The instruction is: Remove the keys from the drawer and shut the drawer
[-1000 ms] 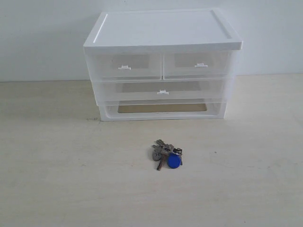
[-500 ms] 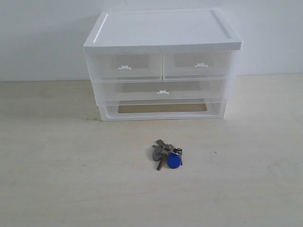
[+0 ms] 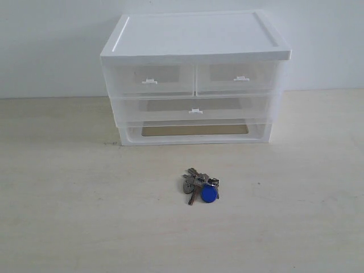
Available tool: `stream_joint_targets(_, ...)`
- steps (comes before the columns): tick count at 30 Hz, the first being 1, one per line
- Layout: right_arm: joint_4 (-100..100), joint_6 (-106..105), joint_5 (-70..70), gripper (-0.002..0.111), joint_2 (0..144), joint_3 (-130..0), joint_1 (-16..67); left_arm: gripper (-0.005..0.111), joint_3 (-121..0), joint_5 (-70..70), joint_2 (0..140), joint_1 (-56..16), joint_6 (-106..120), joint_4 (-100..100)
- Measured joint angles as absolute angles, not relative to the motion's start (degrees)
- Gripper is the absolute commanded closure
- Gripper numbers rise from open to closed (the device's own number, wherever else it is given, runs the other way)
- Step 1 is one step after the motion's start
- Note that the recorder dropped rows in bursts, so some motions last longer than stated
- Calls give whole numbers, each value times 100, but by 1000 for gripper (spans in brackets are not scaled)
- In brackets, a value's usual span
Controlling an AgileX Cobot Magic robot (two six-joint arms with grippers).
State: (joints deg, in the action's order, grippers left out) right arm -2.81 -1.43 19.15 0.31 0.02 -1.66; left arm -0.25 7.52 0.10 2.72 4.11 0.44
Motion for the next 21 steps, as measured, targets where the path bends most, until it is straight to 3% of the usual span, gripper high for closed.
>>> stream_joint_targets(4, -281, -143, 1915, 108, 31, 2, -166, 102, -21, 1003, 10, 578, 457, 44)
stream_joint_targets(21, -281, -143, 1915, 108, 31, 2, -166, 102, -21, 1628, 10, 592, 310, 44)
